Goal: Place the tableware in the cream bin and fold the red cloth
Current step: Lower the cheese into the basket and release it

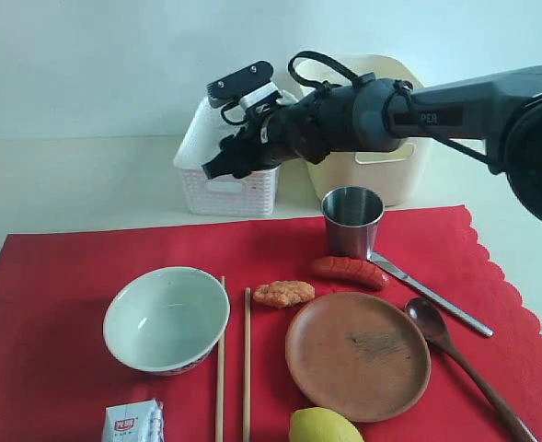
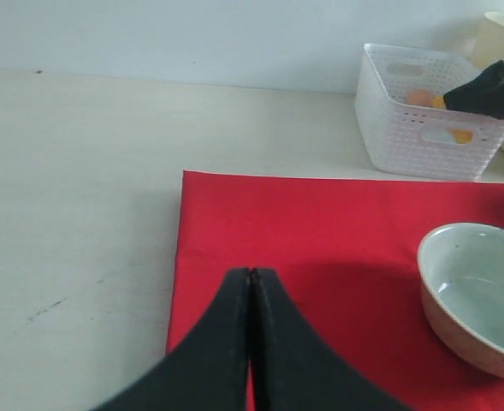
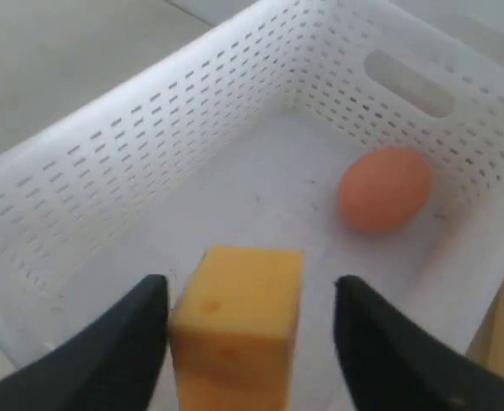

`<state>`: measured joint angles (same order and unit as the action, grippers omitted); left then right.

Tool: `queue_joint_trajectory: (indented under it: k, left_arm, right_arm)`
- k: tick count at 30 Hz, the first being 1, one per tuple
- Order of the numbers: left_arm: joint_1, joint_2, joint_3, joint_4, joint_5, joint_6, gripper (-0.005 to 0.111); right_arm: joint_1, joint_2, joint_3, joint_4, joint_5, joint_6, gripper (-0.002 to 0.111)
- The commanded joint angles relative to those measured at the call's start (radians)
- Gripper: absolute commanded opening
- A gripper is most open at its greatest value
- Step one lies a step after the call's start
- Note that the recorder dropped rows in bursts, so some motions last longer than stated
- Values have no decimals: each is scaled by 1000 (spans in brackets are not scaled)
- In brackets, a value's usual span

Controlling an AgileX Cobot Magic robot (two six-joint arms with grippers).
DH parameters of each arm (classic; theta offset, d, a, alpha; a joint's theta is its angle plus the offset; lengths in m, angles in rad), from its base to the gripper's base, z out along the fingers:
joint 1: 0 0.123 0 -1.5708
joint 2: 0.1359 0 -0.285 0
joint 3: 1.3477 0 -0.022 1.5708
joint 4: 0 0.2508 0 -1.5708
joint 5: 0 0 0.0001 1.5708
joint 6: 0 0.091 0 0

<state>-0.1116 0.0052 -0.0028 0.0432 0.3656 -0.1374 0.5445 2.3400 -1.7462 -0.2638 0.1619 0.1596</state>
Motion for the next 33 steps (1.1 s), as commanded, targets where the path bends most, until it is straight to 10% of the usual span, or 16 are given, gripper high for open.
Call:
queue_joint_trajectory:
  k: [1,21,33]
  left_arm:
    - [3,-5,3,0,-9,-1,0]
    - [3,-5,3,0,-9,-1,0]
    - [3,-5,3,0,-9,-1,0]
  right_arm:
    - [-4,-22,3,-8,25,-2,81]
    - [2,-284,3,33,509,-98,83]
    - [2,-398,96,497,676,-469,76]
